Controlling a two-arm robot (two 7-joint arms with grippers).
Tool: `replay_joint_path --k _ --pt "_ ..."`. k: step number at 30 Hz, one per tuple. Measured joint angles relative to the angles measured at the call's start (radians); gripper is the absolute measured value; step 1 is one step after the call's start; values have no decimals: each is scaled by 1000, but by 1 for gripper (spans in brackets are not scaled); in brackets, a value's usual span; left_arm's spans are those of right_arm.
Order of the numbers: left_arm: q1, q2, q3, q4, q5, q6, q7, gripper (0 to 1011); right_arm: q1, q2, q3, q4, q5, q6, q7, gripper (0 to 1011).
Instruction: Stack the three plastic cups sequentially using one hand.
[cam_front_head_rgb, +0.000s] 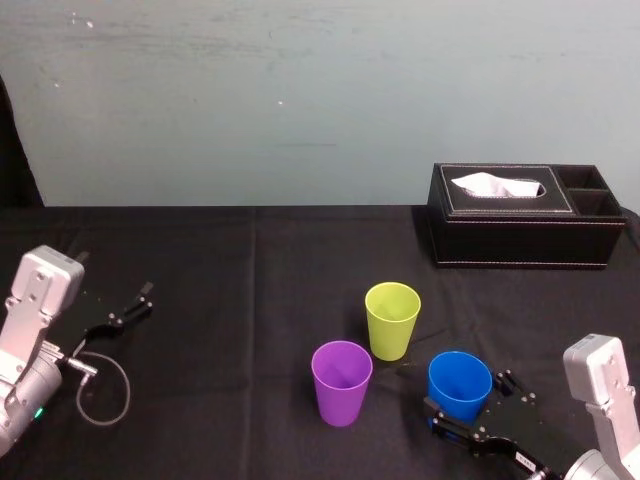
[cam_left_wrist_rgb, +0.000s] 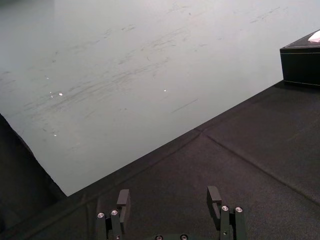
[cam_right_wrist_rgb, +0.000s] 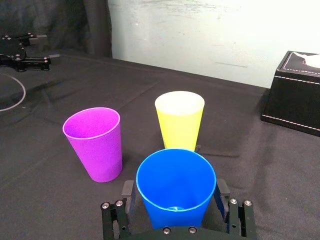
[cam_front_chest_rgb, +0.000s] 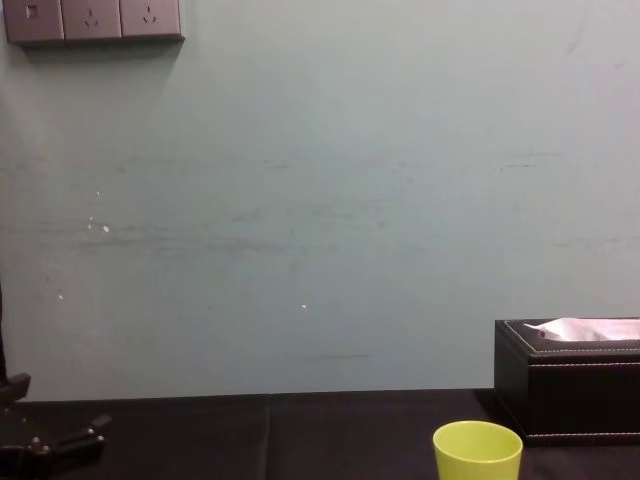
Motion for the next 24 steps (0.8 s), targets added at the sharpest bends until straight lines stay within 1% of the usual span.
replay_joint_path --k 15,24 --pt "0 0 0 0 0 0 0 1000 20 -10 -8 17 -8 17 1 1000" --pt "0 0 0 0 0 0 0 1000 20 -10 -9 17 -9 18 1 1000"
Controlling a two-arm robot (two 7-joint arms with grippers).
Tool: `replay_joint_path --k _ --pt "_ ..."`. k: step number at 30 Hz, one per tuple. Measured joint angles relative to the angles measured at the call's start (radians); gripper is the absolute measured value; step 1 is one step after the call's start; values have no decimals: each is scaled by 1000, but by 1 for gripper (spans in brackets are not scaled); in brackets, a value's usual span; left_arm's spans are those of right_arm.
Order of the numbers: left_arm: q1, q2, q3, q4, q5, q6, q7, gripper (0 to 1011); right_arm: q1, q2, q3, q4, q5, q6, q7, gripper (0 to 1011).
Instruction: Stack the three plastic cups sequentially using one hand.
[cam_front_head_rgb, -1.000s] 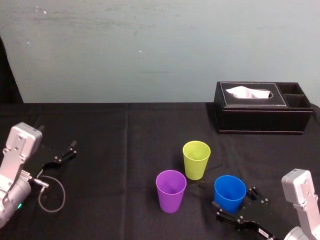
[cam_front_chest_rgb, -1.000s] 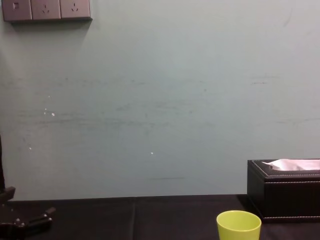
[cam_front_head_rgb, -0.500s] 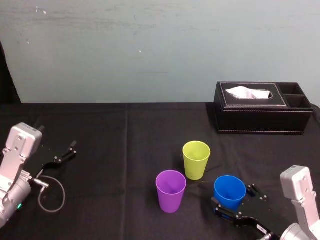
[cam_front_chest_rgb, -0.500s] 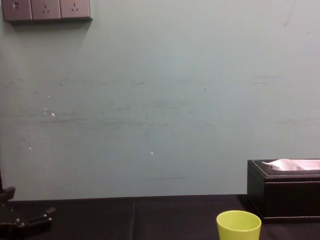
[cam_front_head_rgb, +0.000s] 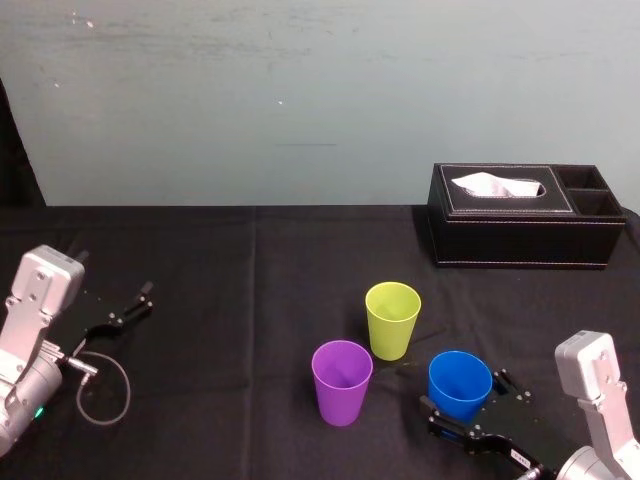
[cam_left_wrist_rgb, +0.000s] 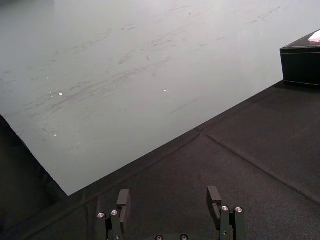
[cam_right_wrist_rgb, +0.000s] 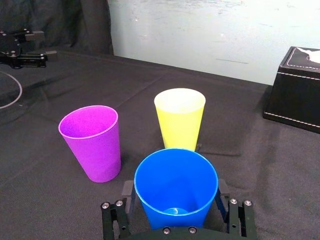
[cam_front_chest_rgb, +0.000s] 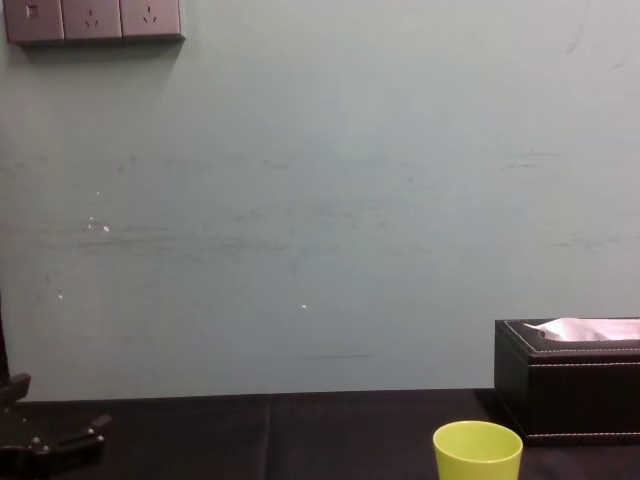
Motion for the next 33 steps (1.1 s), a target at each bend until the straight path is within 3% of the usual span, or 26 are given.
replay_joint_path --k 8,15,21,27,33 --pt "0 0 0 0 0 0 0 1000 -1 1 1 -1 0 -1 0 964" --pt "0 0 0 0 0 0 0 1000 -1 1 1 -2 1 -1 0 784" --pt "0 0 0 0 0 0 0 1000 -3 1 3 -5 2 -2 0 741" --pt "0 0 0 0 0 0 0 1000 -4 6 18 -46 18 15 0 722" --pt "0 0 0 0 0 0 0 1000 14 25 25 -117 45 70 8 722"
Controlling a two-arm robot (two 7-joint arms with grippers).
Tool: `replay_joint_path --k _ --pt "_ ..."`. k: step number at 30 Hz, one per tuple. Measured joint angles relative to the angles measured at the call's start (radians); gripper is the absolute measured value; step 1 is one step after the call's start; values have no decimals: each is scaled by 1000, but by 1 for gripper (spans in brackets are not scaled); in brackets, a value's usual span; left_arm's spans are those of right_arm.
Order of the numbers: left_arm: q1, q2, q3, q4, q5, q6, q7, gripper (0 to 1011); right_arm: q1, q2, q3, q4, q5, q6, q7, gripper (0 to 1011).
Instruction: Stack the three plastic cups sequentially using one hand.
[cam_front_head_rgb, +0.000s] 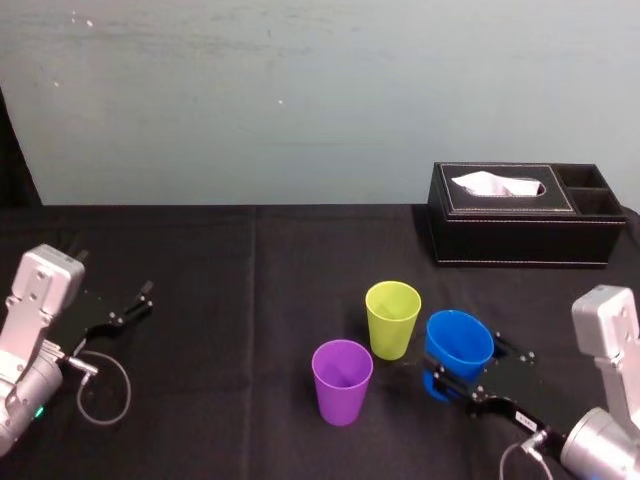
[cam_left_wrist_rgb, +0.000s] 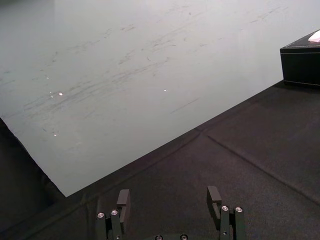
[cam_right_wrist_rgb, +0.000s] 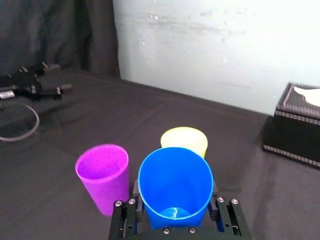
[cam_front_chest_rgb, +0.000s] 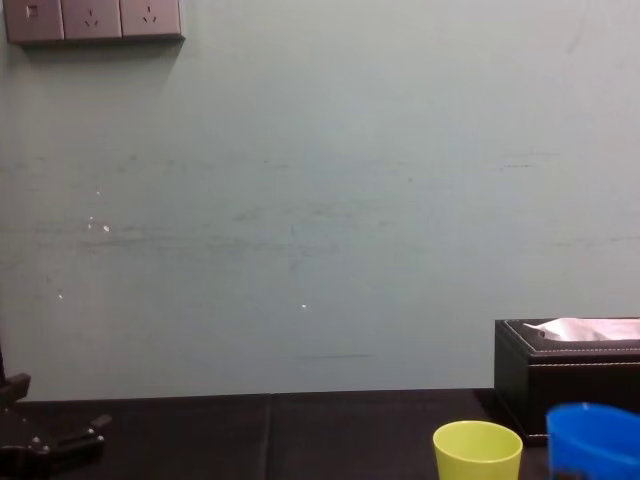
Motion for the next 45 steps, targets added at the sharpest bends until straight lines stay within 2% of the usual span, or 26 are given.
replay_joint_path --k 5,11,20,36,45 --pt "0 0 0 0 0 0 0 1000 22 8 2 -27 19 35 2 722" --pt "0 0 0 0 0 0 0 1000 84 20 -10 -53 42 86 1 722" --pt "0 0 0 0 0 0 0 1000 175 23 -45 -36 55 129 1 722" --pt "0 0 0 0 0 0 0 1000 343 -17 -131 112 59 156 4 722" --pt "0 0 0 0 0 0 0 1000 399 -40 -166 185 45 158 5 722"
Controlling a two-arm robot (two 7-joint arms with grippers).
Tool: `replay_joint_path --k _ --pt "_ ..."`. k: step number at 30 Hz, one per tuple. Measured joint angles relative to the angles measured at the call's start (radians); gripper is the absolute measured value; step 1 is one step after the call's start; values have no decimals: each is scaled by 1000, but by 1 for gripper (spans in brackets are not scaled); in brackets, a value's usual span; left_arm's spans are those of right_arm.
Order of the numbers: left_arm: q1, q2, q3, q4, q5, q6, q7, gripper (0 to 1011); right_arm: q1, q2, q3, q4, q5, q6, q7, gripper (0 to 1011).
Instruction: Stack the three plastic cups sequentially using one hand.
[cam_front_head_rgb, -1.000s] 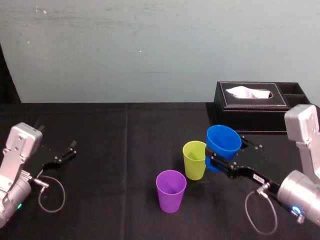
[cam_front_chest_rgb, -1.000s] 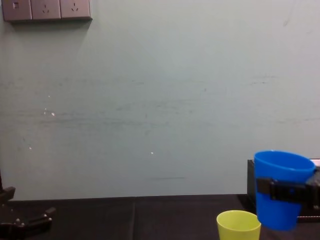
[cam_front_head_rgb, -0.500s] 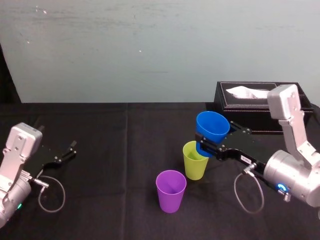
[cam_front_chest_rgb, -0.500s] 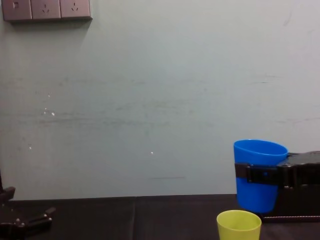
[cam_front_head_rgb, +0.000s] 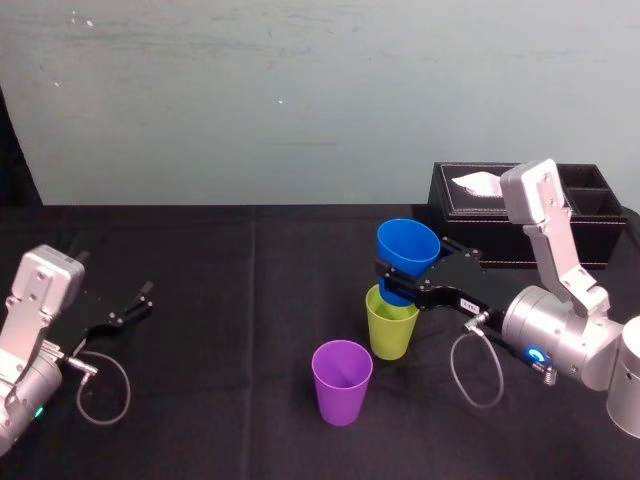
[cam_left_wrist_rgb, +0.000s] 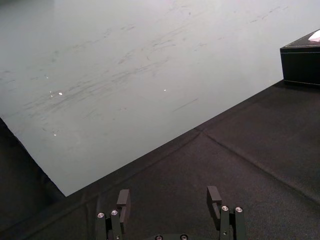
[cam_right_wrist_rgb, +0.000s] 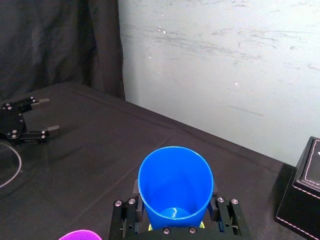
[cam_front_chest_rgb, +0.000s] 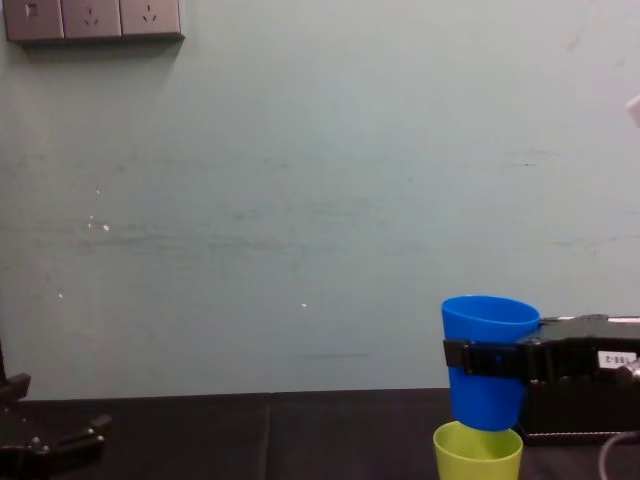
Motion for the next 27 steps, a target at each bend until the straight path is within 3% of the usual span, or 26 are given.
replay_joint_path --k 27 --pt "0 0 0 0 0 0 0 1000 43 -30 -30 87 -28 -9 8 722"
